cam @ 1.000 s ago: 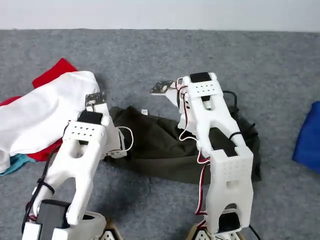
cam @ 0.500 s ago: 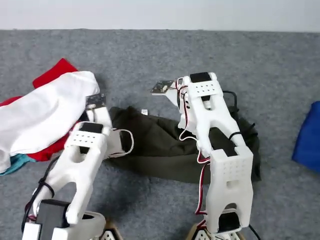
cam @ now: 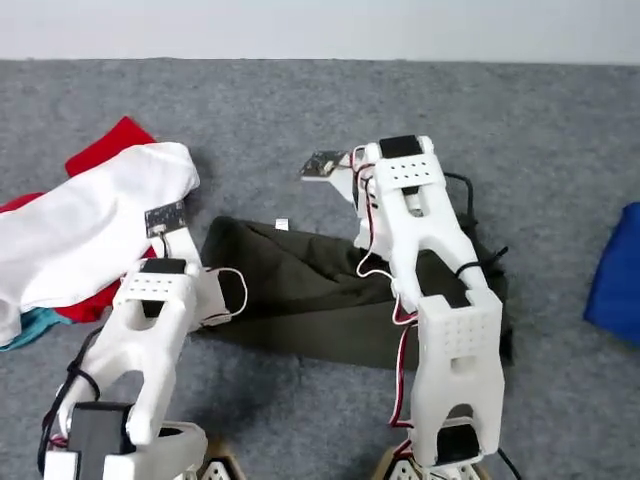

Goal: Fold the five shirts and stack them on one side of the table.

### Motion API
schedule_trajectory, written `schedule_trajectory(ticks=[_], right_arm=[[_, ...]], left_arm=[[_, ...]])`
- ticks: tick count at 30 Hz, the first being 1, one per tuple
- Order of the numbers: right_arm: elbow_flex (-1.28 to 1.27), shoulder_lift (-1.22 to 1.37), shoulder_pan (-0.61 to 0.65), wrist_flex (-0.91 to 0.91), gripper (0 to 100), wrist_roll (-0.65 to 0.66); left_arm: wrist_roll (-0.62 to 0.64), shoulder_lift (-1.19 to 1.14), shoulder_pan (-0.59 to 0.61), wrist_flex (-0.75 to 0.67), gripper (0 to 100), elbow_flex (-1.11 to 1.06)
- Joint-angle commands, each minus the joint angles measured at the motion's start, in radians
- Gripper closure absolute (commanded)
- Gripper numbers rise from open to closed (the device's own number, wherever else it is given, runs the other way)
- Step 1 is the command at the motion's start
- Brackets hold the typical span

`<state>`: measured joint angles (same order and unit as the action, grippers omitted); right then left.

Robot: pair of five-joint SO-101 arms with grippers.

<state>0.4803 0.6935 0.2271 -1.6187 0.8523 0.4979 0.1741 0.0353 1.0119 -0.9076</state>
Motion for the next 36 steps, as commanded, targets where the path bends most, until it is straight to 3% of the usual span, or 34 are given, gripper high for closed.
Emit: schedule_trajectory(ticks=[1, 7, 23, 28, 36], right_arm=[[0.046, 0.016, 0.018, -0.013, 98.9, 0.012], [0.046, 0.082, 0.016, 0.062, 98.9, 0.012], [0.046, 0.099, -0.151, 0.348, 98.9, 0.006], [0.046, 0.096, -0.203, 0.443, 98.7, -0.063], [0.052, 0.088, -0.266, 0.469, 98.7, -0.077]], left_arm=[[0.005, 0.023, 0.008, -0.005, 99, -0.024], [0.005, 0.025, 0.012, 0.002, 99, -0.028], [0.005, 0.025, 0.011, 0.031, 99, -0.028], [0.005, 0.025, 0.009, 0.031, 99, -0.028], [0.005, 0.025, 0.008, 0.031, 99, -0.028]])
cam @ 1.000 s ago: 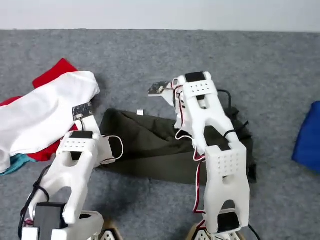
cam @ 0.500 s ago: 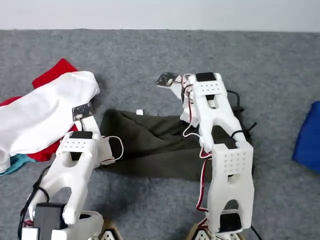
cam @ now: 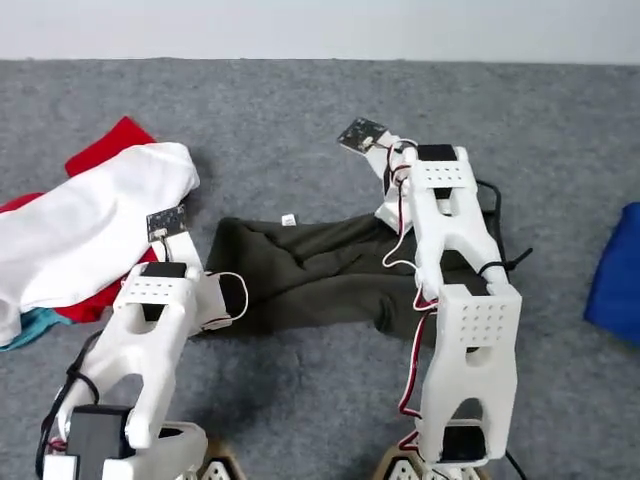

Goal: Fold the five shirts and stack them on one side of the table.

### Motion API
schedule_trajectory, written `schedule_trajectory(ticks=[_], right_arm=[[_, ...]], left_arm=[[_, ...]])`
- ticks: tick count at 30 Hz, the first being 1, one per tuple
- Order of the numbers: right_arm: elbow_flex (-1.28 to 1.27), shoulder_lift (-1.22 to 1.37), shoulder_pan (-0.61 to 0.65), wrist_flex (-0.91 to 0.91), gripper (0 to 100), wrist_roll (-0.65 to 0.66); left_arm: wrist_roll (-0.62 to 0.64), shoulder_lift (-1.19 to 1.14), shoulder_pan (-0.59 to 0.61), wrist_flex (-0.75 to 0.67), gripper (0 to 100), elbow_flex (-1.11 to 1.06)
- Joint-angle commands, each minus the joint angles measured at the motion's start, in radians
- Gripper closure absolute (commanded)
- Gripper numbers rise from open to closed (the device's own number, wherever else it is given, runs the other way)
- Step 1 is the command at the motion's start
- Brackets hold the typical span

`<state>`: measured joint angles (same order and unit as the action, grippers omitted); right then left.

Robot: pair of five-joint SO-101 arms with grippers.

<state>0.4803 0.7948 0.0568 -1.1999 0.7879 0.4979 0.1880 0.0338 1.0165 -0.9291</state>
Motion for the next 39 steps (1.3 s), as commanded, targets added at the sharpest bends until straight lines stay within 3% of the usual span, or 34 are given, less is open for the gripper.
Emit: schedule_trajectory(ticks=[1, 17, 20, 27, 30, 35, 39], right_arm=[[0.069, -0.016, -0.104, 0.038, 98.7, -0.014], [0.161, -0.005, -0.185, 0.067, 98.6, -0.044], [0.180, -0.027, -0.182, -0.030, 97.6, -0.044], [0.279, -0.068, -0.159, -0.389, 78.0, 0.126], [0.302, -0.071, -0.179, -0.499, 74.5, 0.144], [0.367, -0.071, -0.260, -0.572, 74.6, 0.141], [0.442, -0.061, -0.341, -0.519, 74.6, 0.141]], left_arm=[[0.005, 0.011, 0.009, 0.026, 99, -0.007], [0.005, 0.011, 0.008, 0.026, 99, -0.007], [0.005, 0.011, 0.008, 0.026, 99, -0.007], [0.005, 0.011, 0.008, 0.026, 99, -0.007], [0.005, 0.011, 0.008, 0.026, 99, -0.005], [0.005, 0.011, 0.014, 0.021, 99, 0.001], [0.005, 0.011, 0.014, 0.021, 99, 0.001]])
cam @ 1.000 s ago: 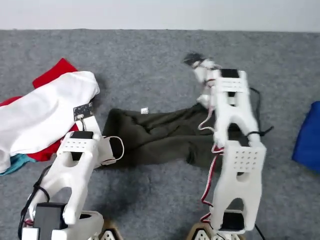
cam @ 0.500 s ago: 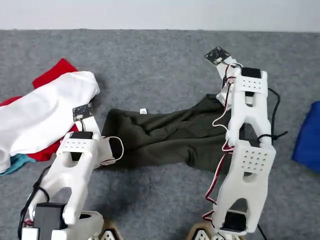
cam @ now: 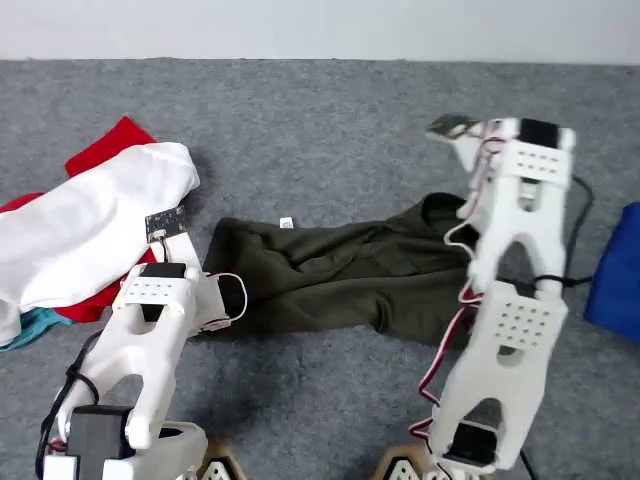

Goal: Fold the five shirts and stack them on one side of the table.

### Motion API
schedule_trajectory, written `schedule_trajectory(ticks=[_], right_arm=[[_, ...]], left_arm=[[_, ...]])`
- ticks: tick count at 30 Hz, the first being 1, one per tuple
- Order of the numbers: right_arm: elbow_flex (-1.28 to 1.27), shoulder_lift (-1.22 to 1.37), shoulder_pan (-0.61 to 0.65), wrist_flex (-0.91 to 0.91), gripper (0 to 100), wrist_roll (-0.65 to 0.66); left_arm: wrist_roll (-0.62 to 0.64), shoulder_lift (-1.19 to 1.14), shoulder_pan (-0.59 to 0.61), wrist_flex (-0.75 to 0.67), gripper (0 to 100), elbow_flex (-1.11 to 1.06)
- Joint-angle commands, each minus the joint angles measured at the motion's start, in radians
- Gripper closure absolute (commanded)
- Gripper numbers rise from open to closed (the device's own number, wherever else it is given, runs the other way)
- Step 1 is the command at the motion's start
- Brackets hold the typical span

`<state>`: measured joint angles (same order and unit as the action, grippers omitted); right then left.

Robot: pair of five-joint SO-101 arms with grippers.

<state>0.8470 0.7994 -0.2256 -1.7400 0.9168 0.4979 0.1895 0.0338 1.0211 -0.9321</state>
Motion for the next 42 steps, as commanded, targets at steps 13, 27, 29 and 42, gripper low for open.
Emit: schedule_trajectory(ticks=[13, 27, 29, 42], right_arm=[[0.017, -0.056, -0.084, -0.058, 74.6, -0.017], [-0.689, -0.585, -0.081, -0.058, 74.3, 0.095], [-0.810, -0.665, -0.081, -0.056, 74.3, 0.097], [-1.252, -0.780, -0.082, 0.160, 57.1, 0.095]], left_arm=[[0.005, 0.011, 0.012, 0.017, 98, 0.004], [0.003, 0.009, 0.008, 0.015, 98, 0.056], [0.003, 0.009, 0.008, 0.015, 98, 0.056], [-0.044, 0.009, 0.015, 0.021, 98, 0.058]])
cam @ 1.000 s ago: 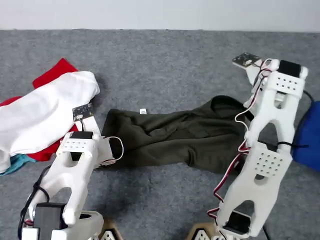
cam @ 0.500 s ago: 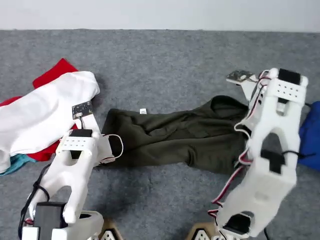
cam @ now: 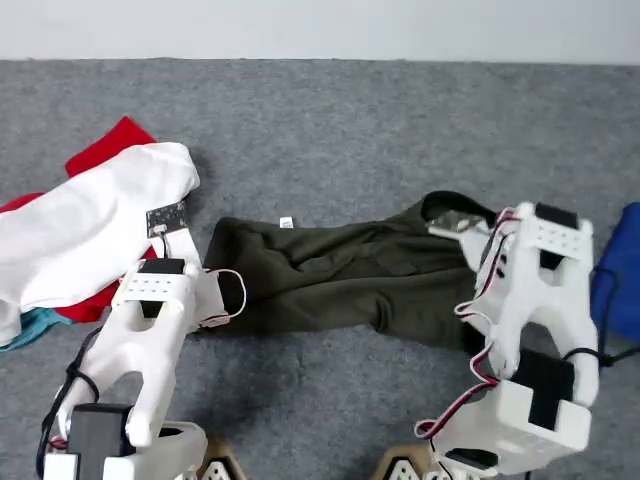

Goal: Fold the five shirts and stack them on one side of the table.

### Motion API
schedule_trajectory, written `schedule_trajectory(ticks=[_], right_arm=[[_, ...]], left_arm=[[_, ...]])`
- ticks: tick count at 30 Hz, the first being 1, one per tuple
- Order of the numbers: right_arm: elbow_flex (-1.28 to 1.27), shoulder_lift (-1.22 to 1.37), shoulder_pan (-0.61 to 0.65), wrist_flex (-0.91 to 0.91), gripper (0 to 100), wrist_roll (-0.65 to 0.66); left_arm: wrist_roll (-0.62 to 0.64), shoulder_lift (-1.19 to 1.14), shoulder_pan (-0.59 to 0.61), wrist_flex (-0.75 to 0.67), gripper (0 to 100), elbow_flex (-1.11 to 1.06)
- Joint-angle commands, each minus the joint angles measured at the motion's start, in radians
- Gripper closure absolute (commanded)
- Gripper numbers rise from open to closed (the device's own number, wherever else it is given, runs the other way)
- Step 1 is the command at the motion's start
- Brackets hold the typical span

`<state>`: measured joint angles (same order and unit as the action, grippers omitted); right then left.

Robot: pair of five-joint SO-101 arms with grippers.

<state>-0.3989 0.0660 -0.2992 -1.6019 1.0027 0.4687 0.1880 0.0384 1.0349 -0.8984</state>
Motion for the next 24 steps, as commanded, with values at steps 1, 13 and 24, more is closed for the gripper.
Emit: schedule_trajectory(ticks=[1, 13, 24], right_arm=[[-0.006, -0.048, -0.007, 0.025, 54.8, 0.009], [-0.012, -0.053, 0.133, 0.005, 53.8, -0.084], [-0.017, -0.051, 0.128, 0.010, 65.8, -0.089]], left_arm=[[-0.015, 0.011, 0.009, 0.008, 97, 0.025], [-0.015, 0.012, 0.031, 0.221, 61, 0.277], [-0.015, 0.011, 0.077, 0.233, 61, 0.380]])
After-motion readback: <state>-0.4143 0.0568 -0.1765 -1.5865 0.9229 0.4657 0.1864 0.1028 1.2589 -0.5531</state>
